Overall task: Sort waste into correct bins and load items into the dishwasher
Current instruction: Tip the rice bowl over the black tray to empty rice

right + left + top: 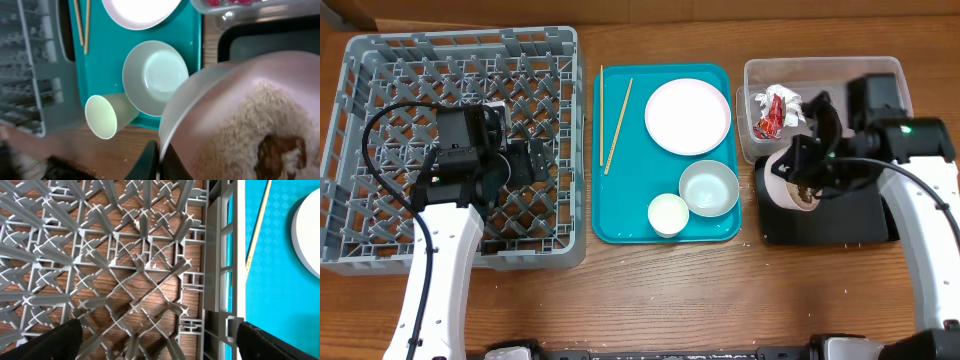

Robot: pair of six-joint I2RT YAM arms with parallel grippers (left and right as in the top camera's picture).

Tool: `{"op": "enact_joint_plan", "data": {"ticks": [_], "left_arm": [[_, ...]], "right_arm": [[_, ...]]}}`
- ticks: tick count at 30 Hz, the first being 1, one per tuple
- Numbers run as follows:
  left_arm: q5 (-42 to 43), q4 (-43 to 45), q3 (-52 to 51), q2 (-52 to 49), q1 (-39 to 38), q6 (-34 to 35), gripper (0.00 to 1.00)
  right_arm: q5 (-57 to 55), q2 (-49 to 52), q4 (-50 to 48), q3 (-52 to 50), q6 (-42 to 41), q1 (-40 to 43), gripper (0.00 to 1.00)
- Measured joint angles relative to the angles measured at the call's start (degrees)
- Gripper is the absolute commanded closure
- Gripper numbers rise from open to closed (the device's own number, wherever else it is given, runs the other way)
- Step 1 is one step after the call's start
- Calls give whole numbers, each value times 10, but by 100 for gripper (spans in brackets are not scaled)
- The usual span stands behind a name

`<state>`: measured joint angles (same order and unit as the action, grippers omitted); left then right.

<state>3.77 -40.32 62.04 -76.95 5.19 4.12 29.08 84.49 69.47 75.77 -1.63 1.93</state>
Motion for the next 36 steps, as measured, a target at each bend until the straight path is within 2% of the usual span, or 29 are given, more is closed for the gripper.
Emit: {"op": "enact_joint_plan", "data": {"ticks": [9, 17, 29, 36], "left_arm": [[0, 0, 0, 0, 0, 0, 0], [0, 0, 0, 0, 0, 0, 0], [0, 0, 0, 0, 0, 0, 0], [0, 0, 0, 0, 0, 0, 0]], "right_arm": [[203, 0, -97, -133, 104, 148, 96], [352, 5, -189, -243, 124, 250, 96], [478, 24, -250, -275, 130, 294, 96], [510, 70, -264, -275, 130, 320, 96]]}}
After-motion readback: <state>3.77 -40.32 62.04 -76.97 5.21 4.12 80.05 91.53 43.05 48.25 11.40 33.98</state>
